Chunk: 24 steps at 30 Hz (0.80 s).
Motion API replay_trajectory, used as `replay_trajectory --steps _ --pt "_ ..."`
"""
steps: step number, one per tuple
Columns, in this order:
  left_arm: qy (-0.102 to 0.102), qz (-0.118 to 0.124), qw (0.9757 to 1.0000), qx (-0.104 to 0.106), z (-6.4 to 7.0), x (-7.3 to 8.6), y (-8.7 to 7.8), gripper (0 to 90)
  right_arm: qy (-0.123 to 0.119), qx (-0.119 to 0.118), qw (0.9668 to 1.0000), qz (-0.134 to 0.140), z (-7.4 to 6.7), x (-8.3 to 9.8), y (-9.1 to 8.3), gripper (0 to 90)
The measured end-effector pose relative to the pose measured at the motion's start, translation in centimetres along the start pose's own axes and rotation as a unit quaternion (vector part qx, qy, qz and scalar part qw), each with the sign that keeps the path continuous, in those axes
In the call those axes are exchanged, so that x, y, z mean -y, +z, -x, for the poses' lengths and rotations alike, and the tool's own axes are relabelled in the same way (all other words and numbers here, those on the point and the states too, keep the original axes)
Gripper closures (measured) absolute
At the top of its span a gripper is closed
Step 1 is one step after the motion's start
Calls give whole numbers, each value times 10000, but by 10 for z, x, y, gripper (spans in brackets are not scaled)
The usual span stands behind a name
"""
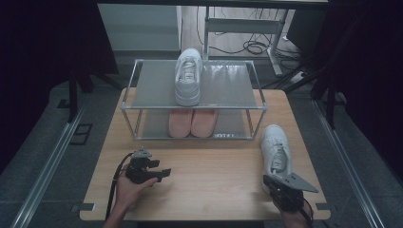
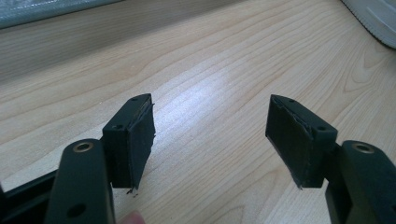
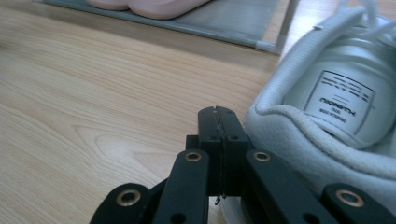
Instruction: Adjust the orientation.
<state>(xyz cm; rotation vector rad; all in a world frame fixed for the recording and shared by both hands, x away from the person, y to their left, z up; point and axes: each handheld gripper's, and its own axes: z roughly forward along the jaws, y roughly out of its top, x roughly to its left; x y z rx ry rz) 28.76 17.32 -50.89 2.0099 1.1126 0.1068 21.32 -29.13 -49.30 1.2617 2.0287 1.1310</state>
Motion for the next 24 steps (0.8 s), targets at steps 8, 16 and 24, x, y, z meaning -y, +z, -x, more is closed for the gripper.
replay_trajectory --steps 8,16,24 --pt "-4 2 10000 5 0 0 0 331 152 194 9997 47 14 7 -10 896" --pt "29 -37 10000 -2 -1 0 1 331 540 253 9981 137 38 13 -20 896" --pt "28 -56 10000 2 0 0 2 332 850 267 9957 257 57 18 -26 896"
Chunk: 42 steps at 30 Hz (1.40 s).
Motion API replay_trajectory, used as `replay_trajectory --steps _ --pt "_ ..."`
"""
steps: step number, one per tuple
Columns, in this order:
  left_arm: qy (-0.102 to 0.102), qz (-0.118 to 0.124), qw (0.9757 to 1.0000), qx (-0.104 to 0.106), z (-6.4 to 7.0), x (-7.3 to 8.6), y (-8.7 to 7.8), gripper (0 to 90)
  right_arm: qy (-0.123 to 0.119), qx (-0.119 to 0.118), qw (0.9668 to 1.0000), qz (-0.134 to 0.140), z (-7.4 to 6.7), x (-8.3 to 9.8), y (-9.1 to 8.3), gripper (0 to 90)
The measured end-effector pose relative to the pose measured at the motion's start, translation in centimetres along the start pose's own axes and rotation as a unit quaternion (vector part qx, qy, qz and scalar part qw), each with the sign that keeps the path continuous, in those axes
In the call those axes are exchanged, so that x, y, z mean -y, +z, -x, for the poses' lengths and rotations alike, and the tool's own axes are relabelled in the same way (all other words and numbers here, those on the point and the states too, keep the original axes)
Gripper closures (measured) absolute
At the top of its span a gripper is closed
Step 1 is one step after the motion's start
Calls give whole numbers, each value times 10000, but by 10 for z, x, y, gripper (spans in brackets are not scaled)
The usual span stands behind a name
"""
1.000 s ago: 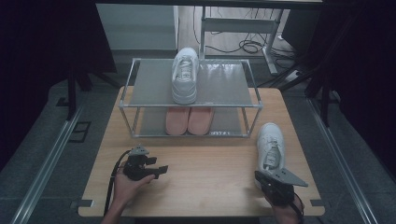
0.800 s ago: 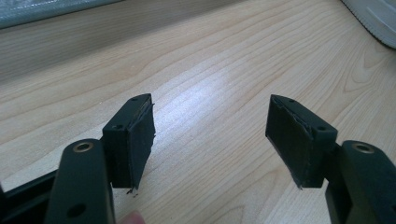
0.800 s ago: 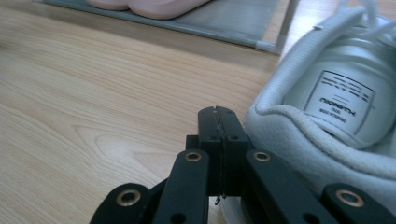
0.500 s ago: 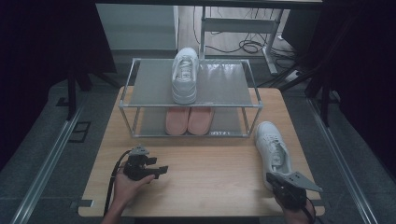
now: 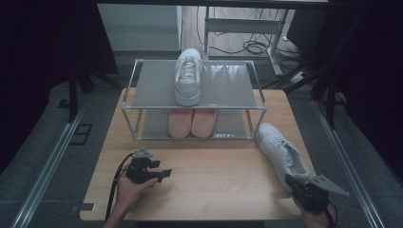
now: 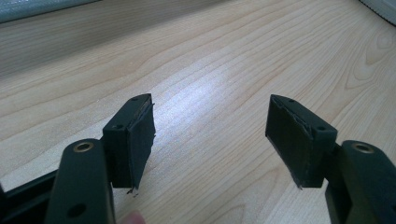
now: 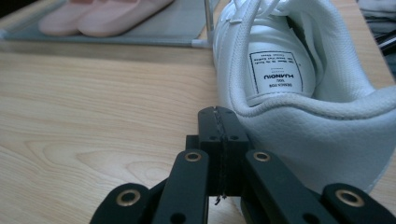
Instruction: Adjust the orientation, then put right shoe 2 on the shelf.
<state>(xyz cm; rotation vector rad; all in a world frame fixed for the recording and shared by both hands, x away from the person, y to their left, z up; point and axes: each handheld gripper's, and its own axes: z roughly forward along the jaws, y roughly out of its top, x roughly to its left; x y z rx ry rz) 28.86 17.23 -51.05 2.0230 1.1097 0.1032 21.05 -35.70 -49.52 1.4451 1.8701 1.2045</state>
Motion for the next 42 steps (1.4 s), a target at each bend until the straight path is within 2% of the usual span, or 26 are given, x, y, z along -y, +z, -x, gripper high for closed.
replay_trajectory --steps 6,14,18,26,35,42 --pt "-2 -3 10000 3 0 0 1 332 -50 -74 9999 75 -4 -3 -1 889" --pt "3 -21 10000 27 2 0 2 332 -243 -227 9992 238 -6 -19 -5 855" --pt "-2 -16 10000 19 1 0 2 331 -189 -391 9983 385 -2 -28 -6 848" --pt "-9 21 10000 34 1 0 -1 331 -83 -492 9973 548 8 -49 2 824" --pt "-22 33 10000 44 -1 0 -1 331 -149 -500 9976 460 18 -69 14 759" --pt "-16 31 10000 53 1 0 -1 331 -187 -502 9979 364 23 -78 16 715"
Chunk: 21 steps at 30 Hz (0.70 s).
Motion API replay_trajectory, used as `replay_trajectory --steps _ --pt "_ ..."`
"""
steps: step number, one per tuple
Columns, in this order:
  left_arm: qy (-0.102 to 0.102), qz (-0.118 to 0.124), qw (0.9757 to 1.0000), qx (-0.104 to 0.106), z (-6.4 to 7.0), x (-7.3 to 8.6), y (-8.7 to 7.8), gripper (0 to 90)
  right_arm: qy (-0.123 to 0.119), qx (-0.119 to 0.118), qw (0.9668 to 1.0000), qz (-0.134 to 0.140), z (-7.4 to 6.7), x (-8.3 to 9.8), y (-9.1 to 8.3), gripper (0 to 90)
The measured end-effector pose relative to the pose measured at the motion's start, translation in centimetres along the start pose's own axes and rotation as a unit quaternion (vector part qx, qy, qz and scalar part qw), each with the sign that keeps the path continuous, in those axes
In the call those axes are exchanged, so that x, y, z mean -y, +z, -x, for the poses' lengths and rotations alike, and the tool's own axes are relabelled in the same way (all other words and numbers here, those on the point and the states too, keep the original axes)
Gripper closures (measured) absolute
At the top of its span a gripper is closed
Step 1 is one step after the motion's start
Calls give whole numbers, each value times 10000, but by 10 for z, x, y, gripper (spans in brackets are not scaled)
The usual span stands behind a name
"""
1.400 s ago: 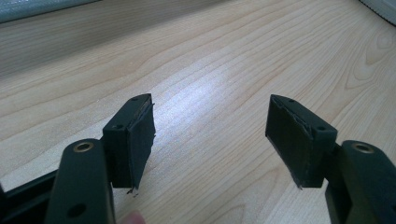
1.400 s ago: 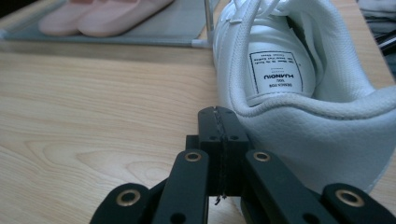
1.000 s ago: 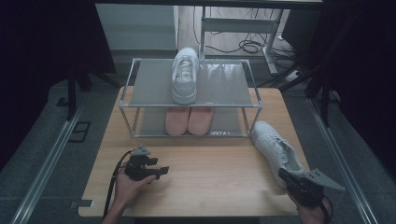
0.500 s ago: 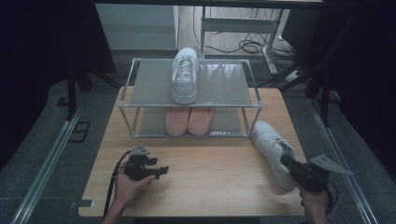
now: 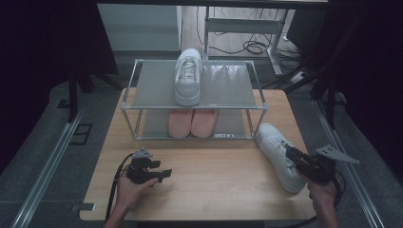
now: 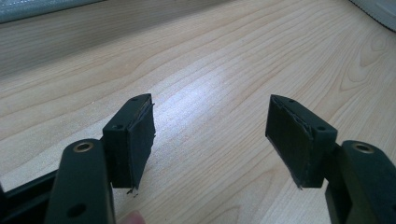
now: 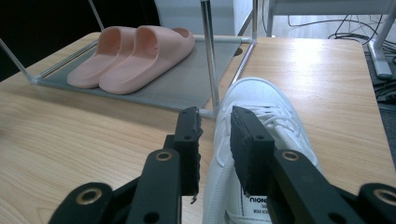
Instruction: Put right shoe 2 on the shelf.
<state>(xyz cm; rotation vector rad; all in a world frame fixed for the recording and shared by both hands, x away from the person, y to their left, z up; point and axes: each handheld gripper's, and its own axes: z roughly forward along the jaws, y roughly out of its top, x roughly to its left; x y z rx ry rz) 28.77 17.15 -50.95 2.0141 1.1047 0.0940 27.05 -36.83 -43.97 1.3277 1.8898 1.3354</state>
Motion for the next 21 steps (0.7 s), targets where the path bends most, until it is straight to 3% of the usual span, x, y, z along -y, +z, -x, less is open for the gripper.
replay_trajectory --steps 10,21 --pt "7 -5 10000 8 0 0 0 331 36 112 9999 -107 13 -5 2 664" --pt "2 -9 10000 3 0 0 1 331 68 286 9982 -527 37 -4 12 580"
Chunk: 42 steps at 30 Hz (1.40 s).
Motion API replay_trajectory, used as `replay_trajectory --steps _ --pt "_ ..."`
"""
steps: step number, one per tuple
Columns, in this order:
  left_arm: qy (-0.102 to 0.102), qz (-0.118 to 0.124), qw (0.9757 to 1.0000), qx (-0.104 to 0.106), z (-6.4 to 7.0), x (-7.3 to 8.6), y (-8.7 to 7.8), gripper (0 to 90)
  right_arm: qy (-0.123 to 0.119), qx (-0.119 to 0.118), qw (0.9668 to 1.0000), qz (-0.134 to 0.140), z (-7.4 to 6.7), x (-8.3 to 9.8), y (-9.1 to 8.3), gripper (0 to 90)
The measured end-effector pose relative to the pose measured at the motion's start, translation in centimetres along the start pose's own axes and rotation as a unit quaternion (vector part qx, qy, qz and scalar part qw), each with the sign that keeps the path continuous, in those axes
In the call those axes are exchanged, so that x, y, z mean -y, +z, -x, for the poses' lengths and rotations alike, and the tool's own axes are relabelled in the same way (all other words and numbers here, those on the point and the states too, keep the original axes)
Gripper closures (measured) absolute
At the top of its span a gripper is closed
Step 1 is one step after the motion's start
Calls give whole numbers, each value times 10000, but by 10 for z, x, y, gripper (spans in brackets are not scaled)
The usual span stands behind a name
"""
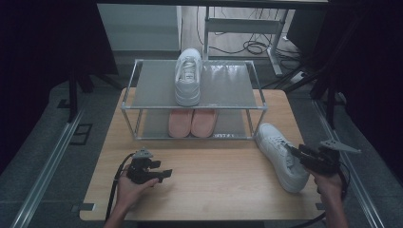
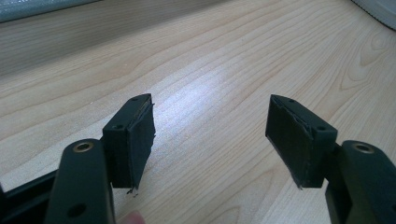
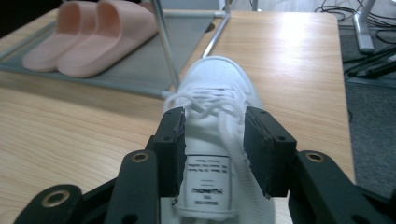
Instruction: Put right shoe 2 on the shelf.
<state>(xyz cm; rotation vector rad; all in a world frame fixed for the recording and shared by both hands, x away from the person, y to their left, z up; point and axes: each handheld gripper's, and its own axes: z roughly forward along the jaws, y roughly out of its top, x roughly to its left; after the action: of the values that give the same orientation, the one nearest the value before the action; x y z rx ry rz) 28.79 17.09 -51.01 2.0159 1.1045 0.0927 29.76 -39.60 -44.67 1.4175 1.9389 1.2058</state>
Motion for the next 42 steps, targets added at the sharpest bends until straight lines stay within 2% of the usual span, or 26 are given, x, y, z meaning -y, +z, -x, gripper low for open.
replay_trajectory --steps 6,18,28,32,38,42 --pt "-11 15 10000 -4 0 0 -1 331 13 105 9999 -94 8 3 3 566" --pt "7 -7 10000 4 1 0 1 330 -60 225 9989 -403 13 6 18 540" --pt "7 -20 10000 1 1 0 1 330 -184 407 9963 -734 14 8 36 558" --pt "7 -10 10000 1 0 0 1 330 -177 492 9949 -863 16 10 42 630" --pt "2 -22 10000 12 1 0 1 330 -147 555 9953 -779 17 12 40 737" --pt "5 -21 10000 -3 1 0 1 330 -131 570 9958 -706 17 12 39 774"
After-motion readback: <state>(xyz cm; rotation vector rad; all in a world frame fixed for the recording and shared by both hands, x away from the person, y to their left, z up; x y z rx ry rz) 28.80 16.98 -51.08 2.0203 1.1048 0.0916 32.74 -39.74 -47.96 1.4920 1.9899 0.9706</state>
